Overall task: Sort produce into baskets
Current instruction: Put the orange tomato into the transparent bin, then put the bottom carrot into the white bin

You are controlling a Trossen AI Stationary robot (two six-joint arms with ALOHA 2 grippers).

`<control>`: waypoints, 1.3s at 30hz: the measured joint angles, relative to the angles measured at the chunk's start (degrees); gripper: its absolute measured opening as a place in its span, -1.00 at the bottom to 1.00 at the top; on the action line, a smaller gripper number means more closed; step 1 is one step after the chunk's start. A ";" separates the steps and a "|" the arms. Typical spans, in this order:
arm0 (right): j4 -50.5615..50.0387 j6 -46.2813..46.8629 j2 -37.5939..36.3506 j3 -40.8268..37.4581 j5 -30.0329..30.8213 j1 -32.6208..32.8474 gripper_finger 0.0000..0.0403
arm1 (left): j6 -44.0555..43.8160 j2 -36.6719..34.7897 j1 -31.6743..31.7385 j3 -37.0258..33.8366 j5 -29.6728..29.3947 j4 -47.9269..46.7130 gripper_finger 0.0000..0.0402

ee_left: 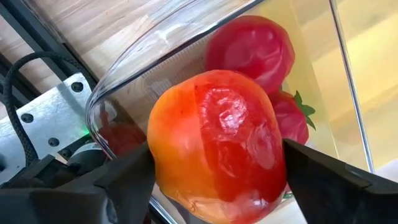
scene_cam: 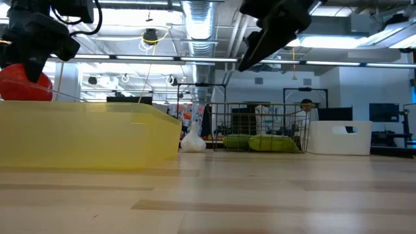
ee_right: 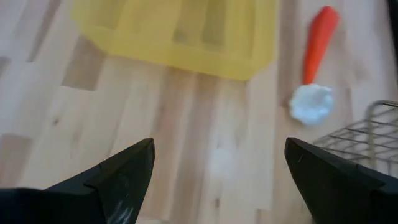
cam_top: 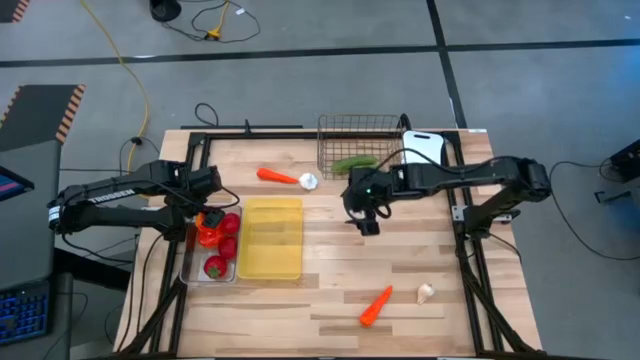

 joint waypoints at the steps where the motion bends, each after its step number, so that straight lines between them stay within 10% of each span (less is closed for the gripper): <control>1: -0.19 0.11 0.11 0.00 -0.16 0.65 0.91 | 0.02 0.00 0.00 0.00 0.02 0.00 0.60; 23: -6.95 21.22 1.43 0.00 -1.32 18.49 0.91 | 0.31 0.00 0.00 -0.02 0.20 0.54 0.77; 39: -6.69 25.35 18.05 0.00 -1.56 30.99 0.91 | 0.34 0.01 -0.04 -0.02 -1.72 0.58 0.77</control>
